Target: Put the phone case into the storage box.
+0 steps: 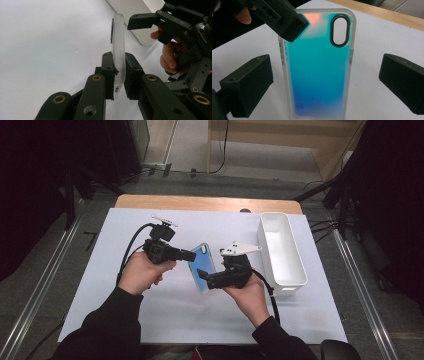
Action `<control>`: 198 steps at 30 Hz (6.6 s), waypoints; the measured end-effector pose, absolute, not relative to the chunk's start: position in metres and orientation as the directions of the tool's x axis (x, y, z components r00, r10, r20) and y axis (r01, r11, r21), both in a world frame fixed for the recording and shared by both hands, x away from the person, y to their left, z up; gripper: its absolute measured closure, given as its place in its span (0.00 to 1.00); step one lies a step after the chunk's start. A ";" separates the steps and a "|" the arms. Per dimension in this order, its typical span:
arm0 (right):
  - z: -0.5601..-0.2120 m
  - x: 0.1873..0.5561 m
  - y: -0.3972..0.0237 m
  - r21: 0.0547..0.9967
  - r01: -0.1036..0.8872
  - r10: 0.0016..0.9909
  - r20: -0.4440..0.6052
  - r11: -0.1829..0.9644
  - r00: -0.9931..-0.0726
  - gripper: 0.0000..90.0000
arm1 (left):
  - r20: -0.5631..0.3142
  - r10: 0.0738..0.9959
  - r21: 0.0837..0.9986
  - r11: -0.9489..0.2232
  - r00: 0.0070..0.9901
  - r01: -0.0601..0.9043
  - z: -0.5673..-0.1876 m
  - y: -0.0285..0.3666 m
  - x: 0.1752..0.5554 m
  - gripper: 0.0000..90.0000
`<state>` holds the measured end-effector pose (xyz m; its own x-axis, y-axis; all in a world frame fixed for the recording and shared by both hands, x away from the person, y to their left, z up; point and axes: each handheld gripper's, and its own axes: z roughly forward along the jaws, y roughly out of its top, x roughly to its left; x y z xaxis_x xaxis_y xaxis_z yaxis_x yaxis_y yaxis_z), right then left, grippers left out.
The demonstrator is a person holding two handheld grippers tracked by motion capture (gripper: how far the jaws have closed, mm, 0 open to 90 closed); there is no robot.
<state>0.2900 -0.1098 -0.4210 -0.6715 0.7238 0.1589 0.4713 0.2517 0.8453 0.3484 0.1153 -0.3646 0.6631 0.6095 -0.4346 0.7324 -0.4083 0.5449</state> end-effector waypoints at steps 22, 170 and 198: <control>-0.416 0.299 -0.087 0.828 0.486 0.741 0.136 0.280 -0.658 0.00 | -0.452 0.599 0.545 -0.402 0.661 0.736 -0.365 0.111 0.346 0.88; -0.372 0.310 -0.172 0.781 0.487 0.514 0.254 0.391 -0.819 0.17 | -0.248 0.461 0.742 -0.476 0.852 0.473 -0.434 0.175 0.300 0.29; -0.353 0.318 -0.196 0.792 0.558 0.727 0.228 0.249 -0.647 0.17 | -0.258 0.550 0.724 -0.434 0.795 0.536 -0.443 0.193 0.293 0.29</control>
